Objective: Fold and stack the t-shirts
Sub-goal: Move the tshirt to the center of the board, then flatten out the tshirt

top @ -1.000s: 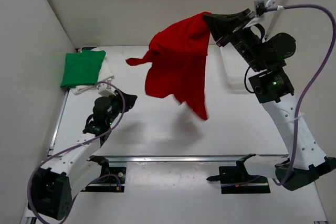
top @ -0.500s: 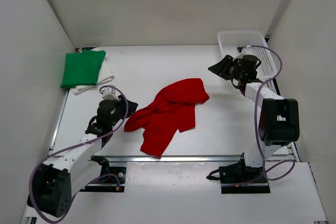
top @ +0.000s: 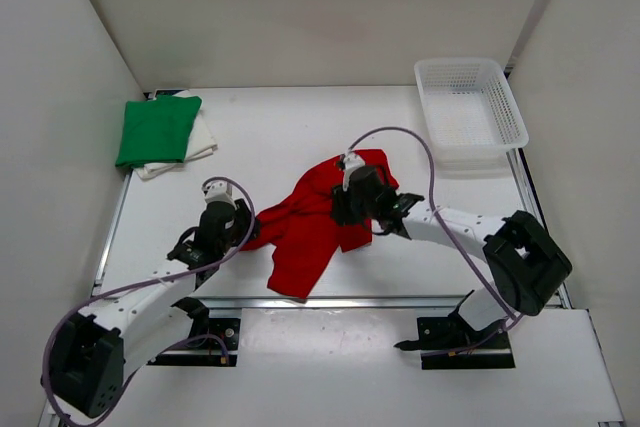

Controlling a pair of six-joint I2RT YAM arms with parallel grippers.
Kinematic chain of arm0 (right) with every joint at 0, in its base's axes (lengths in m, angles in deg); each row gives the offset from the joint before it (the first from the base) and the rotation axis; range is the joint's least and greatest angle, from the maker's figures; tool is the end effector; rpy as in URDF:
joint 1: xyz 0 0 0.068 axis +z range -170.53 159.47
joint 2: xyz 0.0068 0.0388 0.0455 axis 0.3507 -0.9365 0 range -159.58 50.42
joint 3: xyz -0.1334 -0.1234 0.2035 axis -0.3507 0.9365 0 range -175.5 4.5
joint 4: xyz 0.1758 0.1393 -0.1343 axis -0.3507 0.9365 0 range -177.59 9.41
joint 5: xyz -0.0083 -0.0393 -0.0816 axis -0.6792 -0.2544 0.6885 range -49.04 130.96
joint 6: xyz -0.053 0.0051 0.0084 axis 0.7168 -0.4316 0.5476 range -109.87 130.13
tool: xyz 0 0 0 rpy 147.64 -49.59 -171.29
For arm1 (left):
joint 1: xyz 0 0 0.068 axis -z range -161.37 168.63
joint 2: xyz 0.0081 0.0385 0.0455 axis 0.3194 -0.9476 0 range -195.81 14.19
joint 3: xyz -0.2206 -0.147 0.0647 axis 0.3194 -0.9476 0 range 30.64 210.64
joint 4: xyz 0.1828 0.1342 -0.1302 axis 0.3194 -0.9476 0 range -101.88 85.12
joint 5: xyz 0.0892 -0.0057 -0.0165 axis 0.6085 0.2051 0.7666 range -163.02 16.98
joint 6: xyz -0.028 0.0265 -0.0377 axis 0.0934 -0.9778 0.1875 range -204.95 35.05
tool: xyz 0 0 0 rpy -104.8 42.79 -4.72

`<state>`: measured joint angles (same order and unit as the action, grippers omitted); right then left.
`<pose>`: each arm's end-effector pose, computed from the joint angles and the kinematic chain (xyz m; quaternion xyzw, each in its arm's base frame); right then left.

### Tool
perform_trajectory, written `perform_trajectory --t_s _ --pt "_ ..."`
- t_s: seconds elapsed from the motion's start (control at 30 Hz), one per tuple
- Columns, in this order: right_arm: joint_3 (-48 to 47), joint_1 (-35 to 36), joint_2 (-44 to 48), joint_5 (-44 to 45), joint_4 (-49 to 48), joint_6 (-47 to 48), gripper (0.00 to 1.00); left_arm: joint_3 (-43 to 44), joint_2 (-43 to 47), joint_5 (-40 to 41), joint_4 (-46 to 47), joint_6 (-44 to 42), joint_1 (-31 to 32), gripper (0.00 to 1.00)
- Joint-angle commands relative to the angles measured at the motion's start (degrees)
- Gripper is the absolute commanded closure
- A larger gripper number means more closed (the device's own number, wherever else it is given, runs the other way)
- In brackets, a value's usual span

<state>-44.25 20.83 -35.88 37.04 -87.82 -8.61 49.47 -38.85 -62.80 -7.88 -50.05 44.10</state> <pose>0.2391 0.2139 0.2088 -0.1906 0.8753 0.2486 0.3684 0.1692 -0.0736 0.1704 -0.1127 0.8859 -0.1536 0.4229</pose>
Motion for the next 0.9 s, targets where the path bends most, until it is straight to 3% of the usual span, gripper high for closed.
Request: perform_trajectory --t_s 0.0,0.17,0.4,0.43,0.47,0.53,0.6,0.7,0.77,0.87 --pt "3.6 5.8 3.1 14.3 6.2 2.8 0.64 -1.2 5.1 4.9 -6.0 -0.2 5.0 0.47" --pt "8.4 10.6 5.4 14.5 7.6 -0.4 0.56 -1.9 2.8 4.9 -8.0 1.2 10.8 0.46" --pt "11.6 11.4 2.9 13.5 6.7 -1.6 0.55 -4.7 -2.3 3.0 -1.1 2.4 7.1 0.4" --pt "12.1 10.7 2.7 13.6 5.4 -1.6 0.58 -4.9 -3.4 1.8 0.4 2.3 5.8 0.4" --pt "12.6 10.2 2.5 13.8 4.9 -1.8 0.7 -4.9 -4.2 1.8 1.8 2.4 5.6 0.4" --pt "11.9 9.6 2.7 17.0 5.6 -2.4 0.91 -3.0 -9.0 1.7 1.9 2.9 4.4 0.48" --pt "11.9 9.0 4.6 18.3 5.4 -2.2 1.0 -1.7 -12.2 0.3 6.2 3.9 2.9 0.54" --pt "14.3 5.1 14.4 16.0 4.3 -3.8 0.99 -1.0 -16.6 -4.1 12.0 6.1 -1.7 0.71" --pt "17.8 -0.9 21.0 12.3 3.0 -5.7 1.0 0.6 -19.3 -4.2 15.0 6.9 -3.1 0.84" --pt "22.5 -10.9 31.4 4.8 1.5 -8.0 1.0 7.0 -25.0 -3.5 14.4 6.2 -4.6 0.95"
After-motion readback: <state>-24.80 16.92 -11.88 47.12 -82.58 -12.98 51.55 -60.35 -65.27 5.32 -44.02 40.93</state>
